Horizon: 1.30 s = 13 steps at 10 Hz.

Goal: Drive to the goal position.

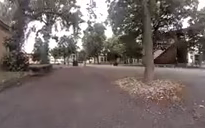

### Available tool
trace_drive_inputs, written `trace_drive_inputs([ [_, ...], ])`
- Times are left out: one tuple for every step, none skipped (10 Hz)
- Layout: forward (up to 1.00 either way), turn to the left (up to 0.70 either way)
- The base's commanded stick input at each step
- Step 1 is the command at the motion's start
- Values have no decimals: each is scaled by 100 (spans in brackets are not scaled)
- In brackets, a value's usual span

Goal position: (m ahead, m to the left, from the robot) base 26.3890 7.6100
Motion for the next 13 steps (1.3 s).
trace_drive_inputs([
  [70,0],
  [70,0],
  [70,0],
  [70,0],
  [70,0],
  [70,0],
  [70,0],
  [70,0],
  [70,0],
  [70,0],
  [70,0],
  [70,0],
  [70,0],
])
